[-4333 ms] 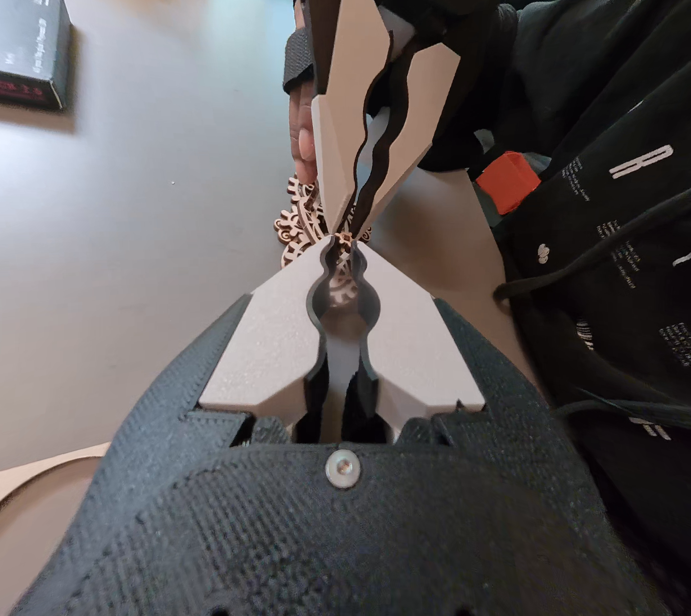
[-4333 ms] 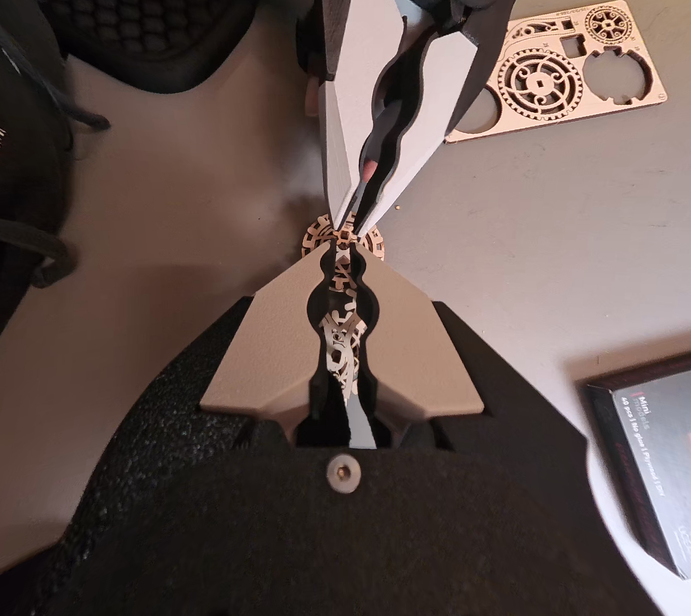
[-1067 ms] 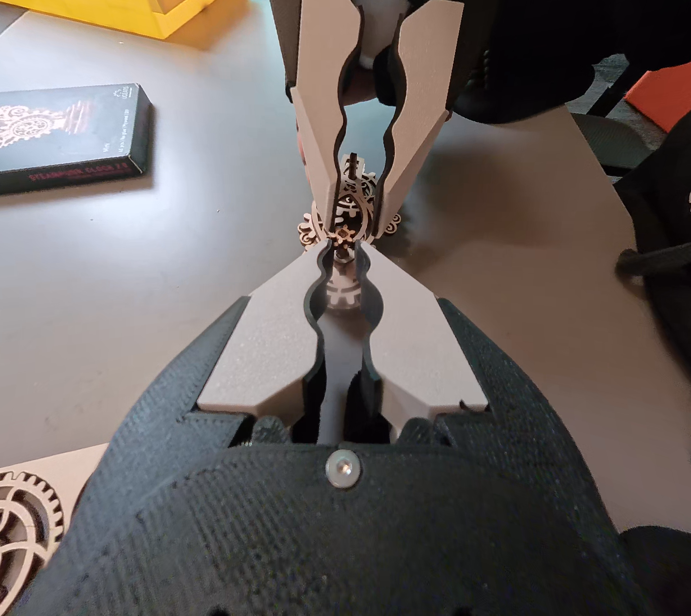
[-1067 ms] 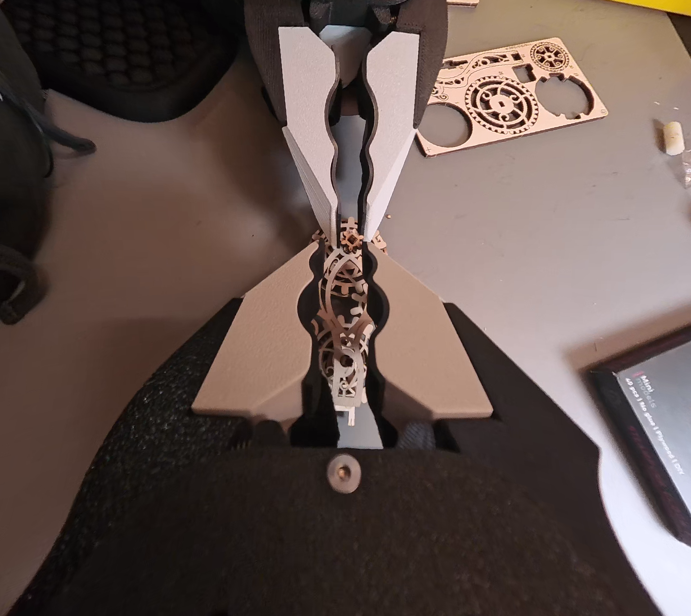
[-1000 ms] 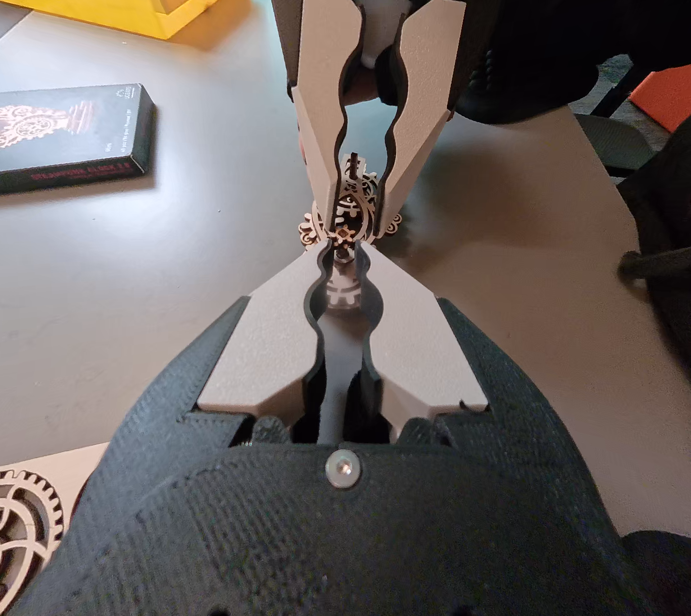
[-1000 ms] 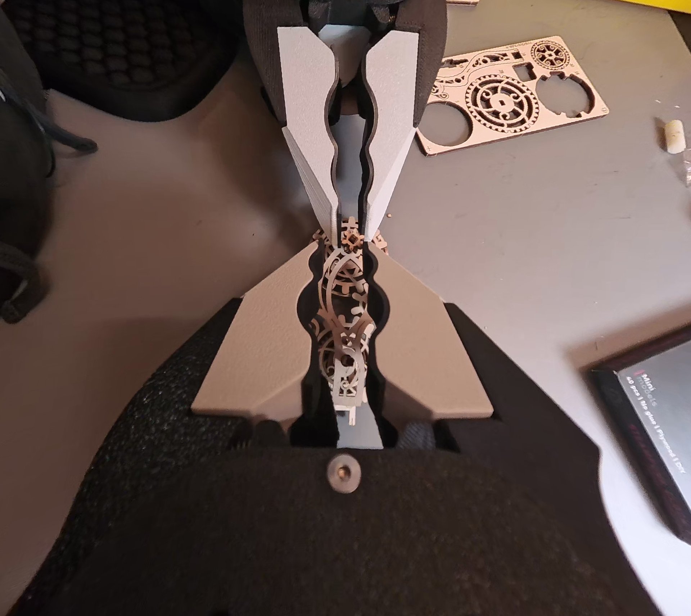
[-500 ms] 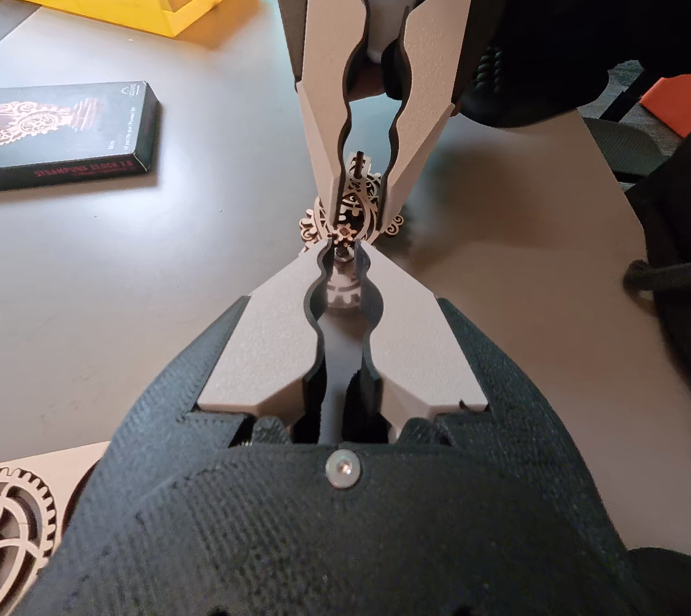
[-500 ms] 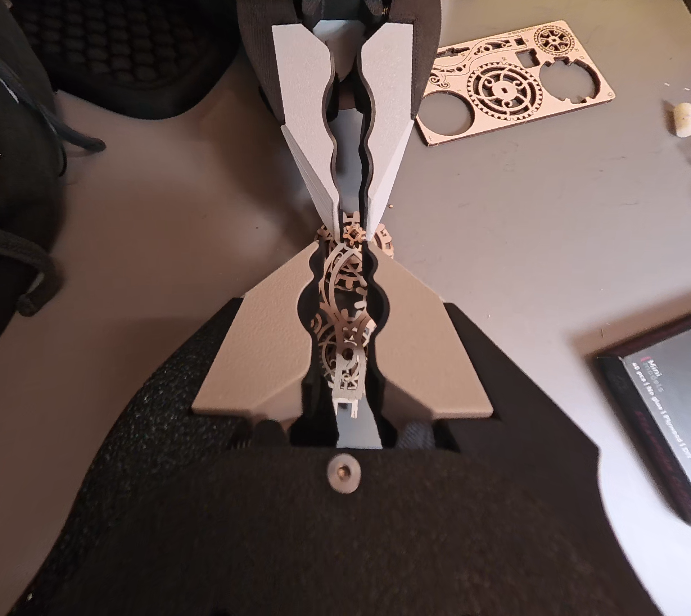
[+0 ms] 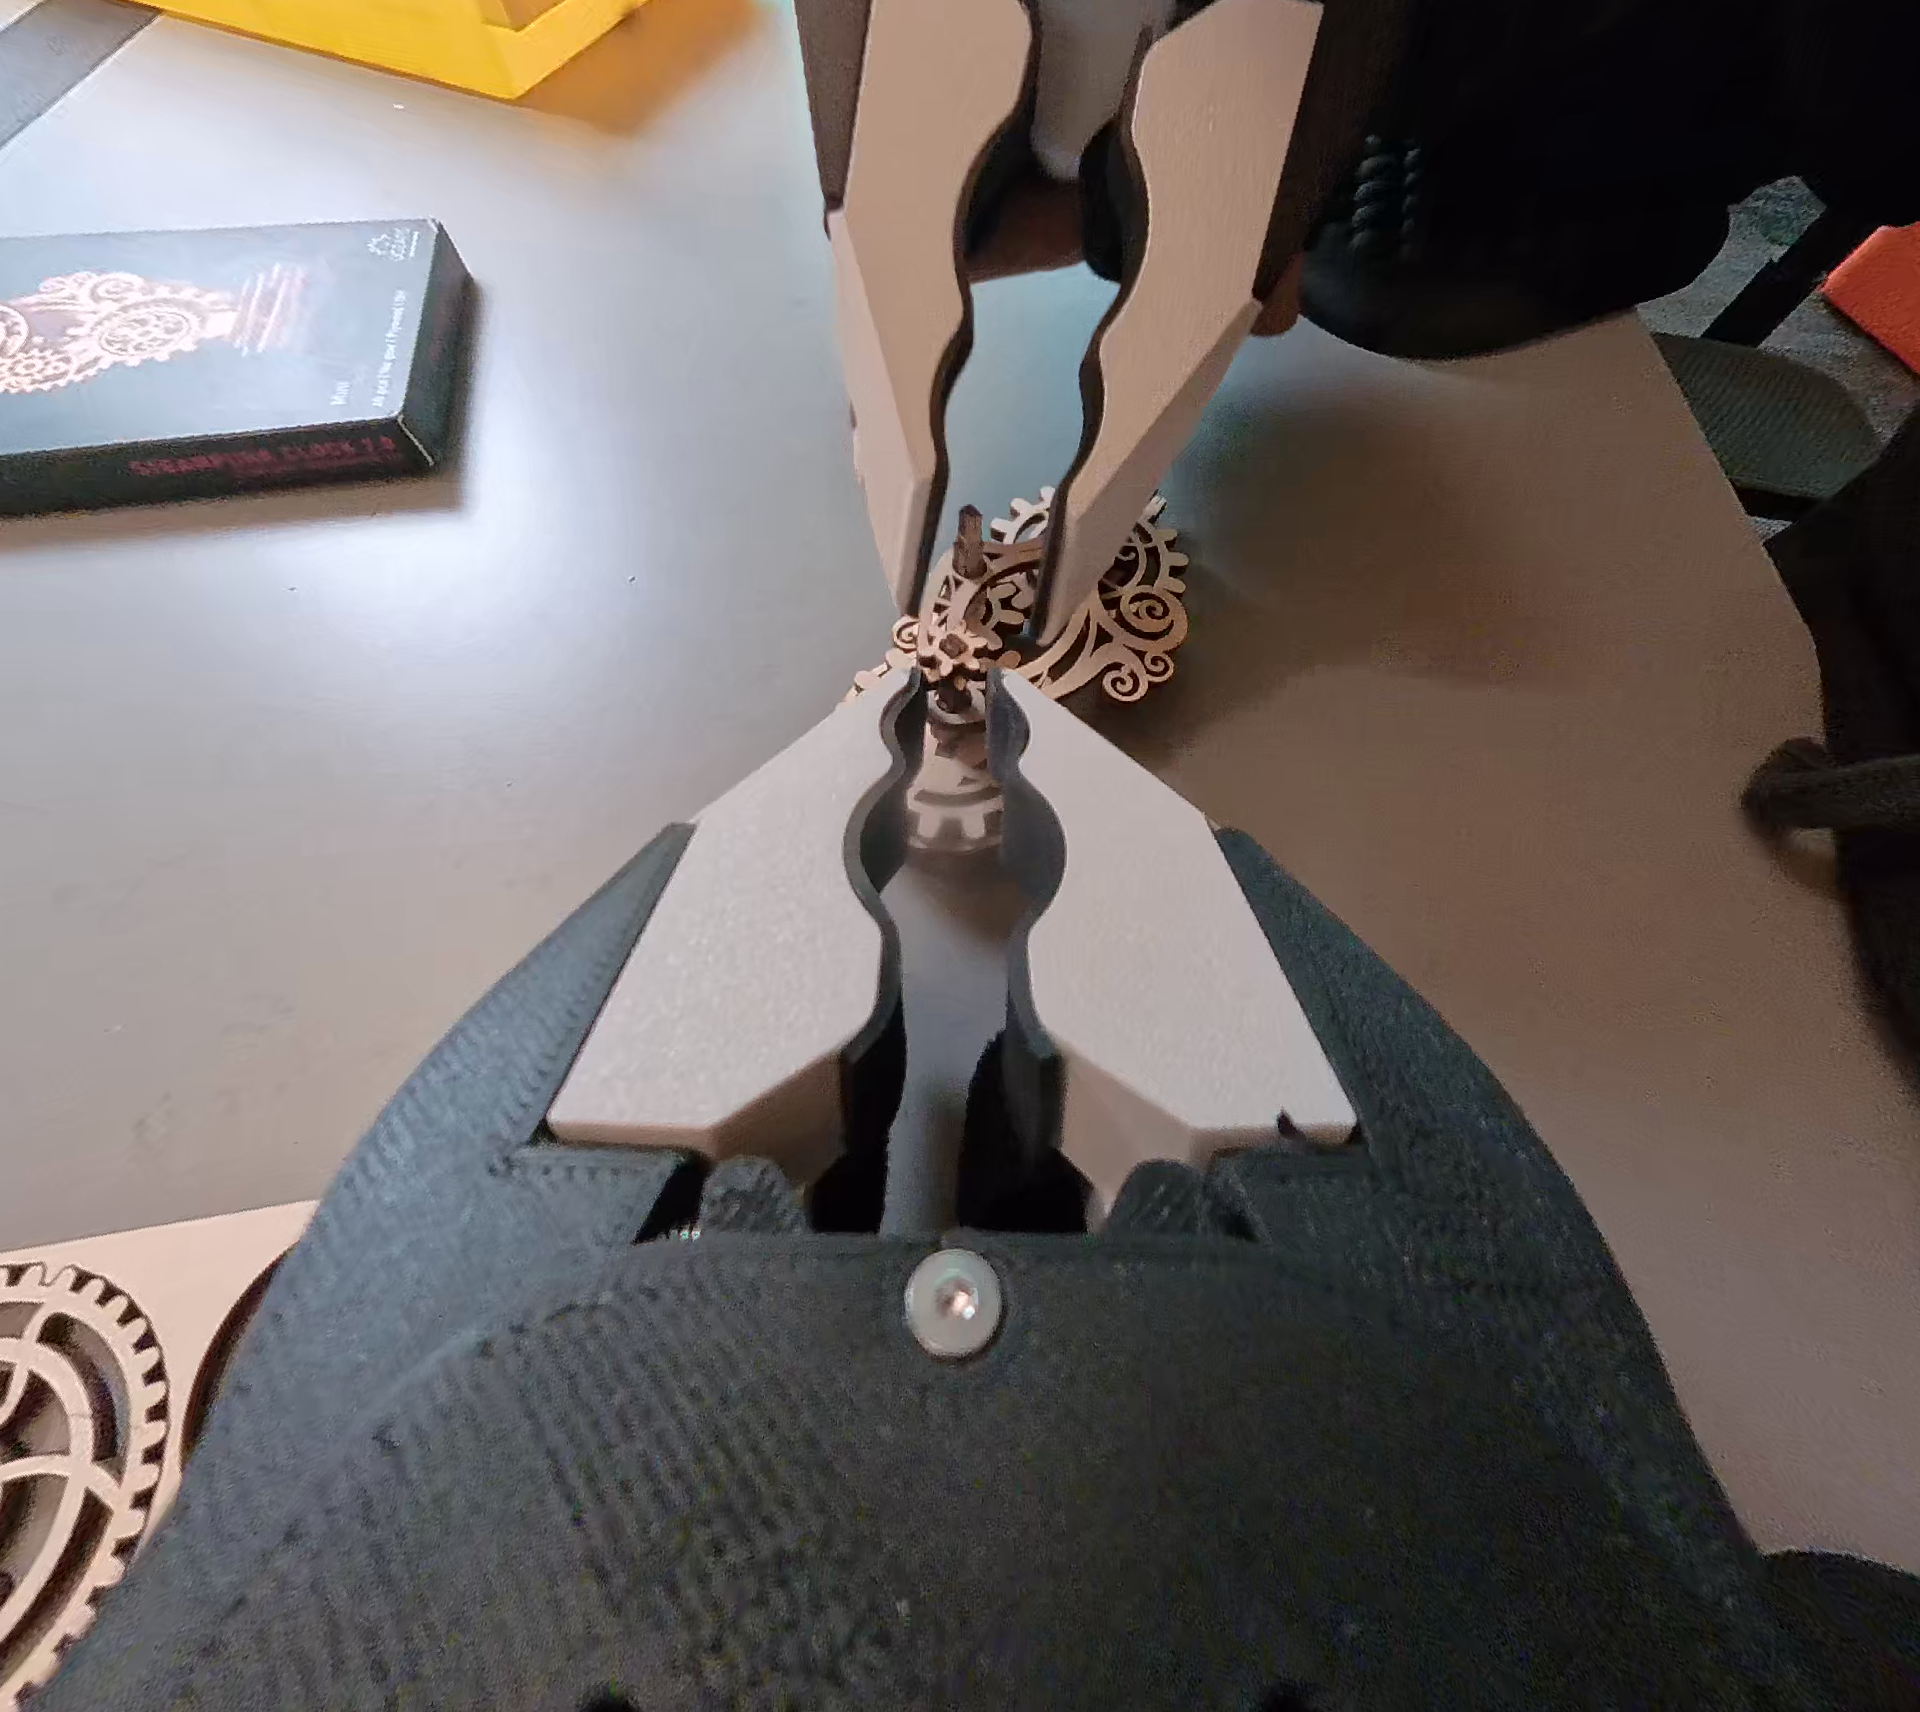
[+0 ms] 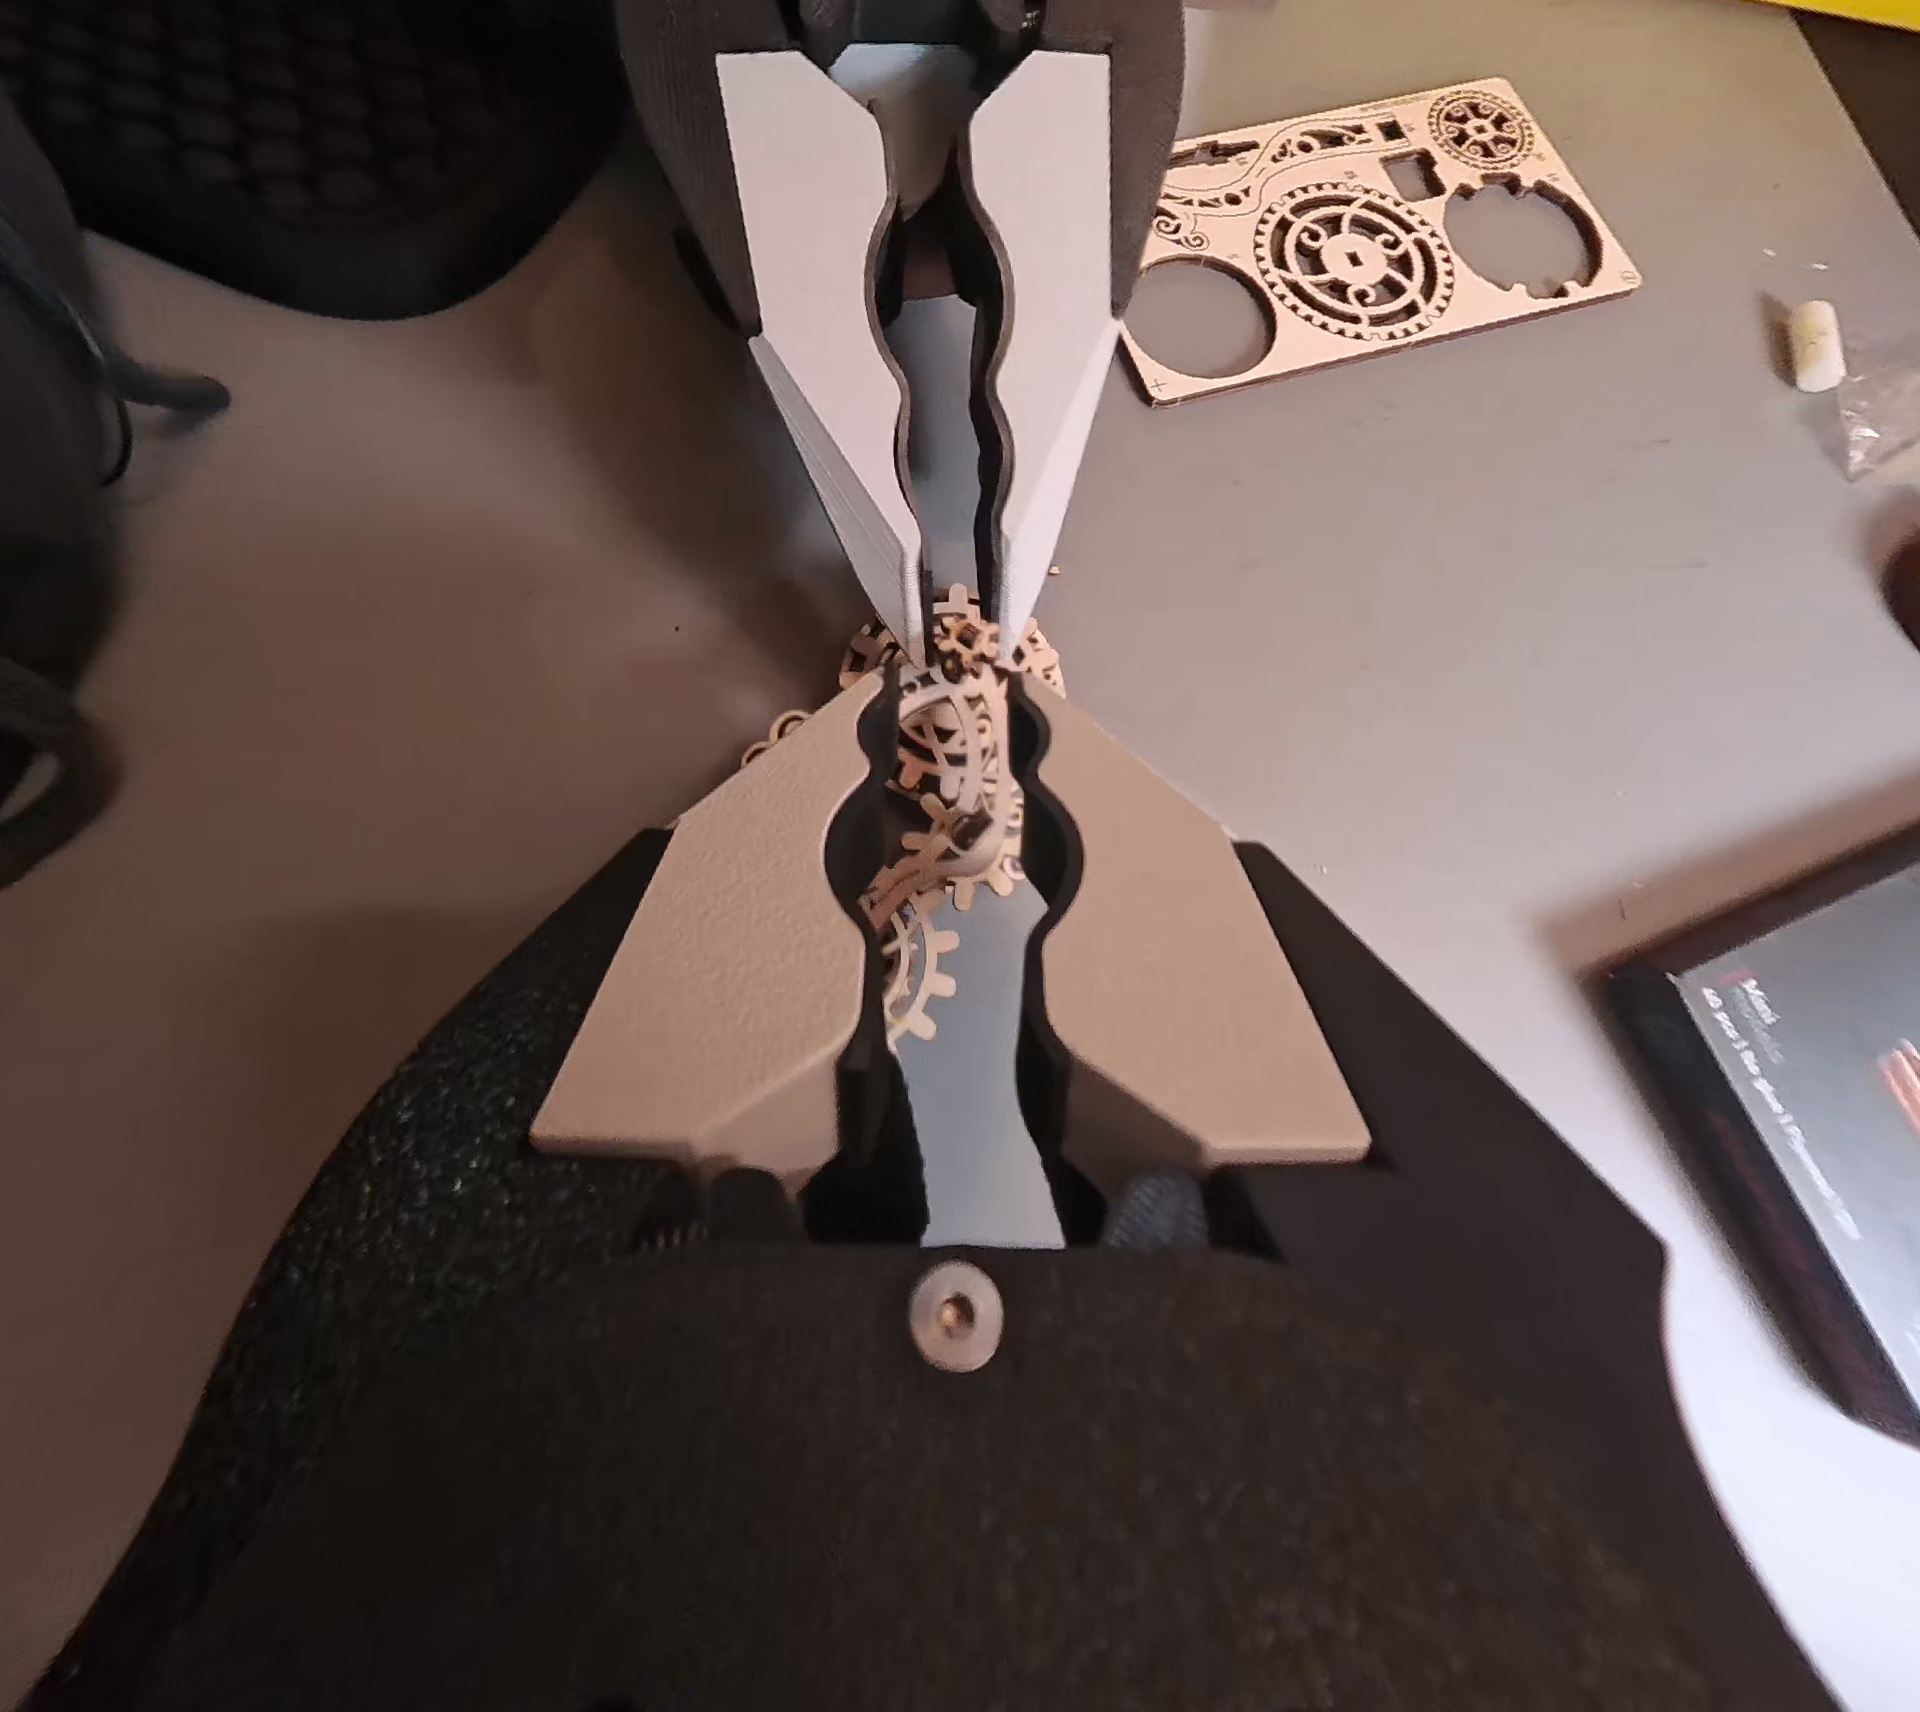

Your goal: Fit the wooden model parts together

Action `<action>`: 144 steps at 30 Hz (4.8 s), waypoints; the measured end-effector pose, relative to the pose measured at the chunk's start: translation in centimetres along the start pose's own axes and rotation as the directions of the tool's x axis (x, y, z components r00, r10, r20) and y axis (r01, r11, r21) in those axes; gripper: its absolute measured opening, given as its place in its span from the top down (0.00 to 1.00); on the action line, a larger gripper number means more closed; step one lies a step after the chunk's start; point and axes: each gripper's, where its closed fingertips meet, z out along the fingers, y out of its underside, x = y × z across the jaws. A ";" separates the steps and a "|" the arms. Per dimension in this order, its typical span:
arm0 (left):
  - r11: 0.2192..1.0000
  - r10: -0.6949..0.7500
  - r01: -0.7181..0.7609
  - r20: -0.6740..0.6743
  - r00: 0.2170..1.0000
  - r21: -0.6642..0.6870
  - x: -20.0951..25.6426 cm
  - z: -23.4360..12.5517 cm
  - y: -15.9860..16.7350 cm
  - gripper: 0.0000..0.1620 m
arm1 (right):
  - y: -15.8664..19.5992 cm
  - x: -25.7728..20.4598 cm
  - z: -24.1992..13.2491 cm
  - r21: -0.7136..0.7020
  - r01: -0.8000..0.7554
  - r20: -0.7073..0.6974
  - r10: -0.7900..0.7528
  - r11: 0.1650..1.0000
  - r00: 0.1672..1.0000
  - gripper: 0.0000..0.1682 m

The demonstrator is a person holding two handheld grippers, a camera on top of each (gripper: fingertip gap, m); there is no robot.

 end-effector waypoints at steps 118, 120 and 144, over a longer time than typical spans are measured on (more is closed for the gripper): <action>0.989 0.015 -0.028 0.090 0.996 0.143 -0.7 -1.6 -2.8 1.00 | -2.3 1.6 -1.2 0.119 -0.070 -0.113 0.084 0.990 0.990 0.95; 0.990 0.005 -0.018 0.092 0.996 0.142 -0.8 -1.6 -2.8 1.00 | -2.3 1.6 -1.3 0.117 -0.074 -0.112 0.087 0.990 0.990 0.95; 0.993 -0.039 0.036 0.022 0.999 0.112 -0.4 -1.1 -1.8 1.00 | -1.2 0.7 -1.0 0.100 -0.102 -0.015 0.104 0.990 0.994 0.98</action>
